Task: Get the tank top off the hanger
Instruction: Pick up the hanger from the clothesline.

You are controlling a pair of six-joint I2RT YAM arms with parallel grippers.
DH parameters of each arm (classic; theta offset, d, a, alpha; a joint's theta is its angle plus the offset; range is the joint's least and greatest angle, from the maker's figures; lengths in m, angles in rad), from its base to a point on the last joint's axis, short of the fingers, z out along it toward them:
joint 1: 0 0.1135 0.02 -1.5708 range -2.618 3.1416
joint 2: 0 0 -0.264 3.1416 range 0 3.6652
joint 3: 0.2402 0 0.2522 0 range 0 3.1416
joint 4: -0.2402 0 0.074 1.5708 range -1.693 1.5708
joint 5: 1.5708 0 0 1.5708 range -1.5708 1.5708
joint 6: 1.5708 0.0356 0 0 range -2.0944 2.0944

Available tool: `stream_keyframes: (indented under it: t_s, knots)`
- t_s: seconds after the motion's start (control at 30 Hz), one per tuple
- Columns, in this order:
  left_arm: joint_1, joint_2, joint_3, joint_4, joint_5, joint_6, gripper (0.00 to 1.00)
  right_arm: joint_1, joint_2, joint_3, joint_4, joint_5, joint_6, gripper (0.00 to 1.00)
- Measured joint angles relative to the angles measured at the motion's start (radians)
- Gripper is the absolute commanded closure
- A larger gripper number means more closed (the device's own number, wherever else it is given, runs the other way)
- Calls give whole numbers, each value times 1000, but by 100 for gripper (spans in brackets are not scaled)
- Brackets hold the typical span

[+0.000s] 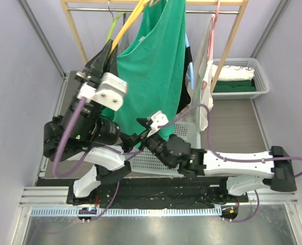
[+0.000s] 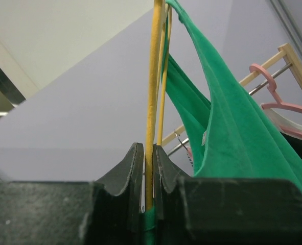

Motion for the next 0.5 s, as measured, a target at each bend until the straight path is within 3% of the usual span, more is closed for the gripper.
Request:
stream_keyframes:
  t_s: [0.3,0.5]
  knots:
    - [3,36,-128,57,39,0,100,164,222,67,363,418,-258,0]
    - [-45,40,-228,7,104,1,98,260,265,78,537,515,-411,2]
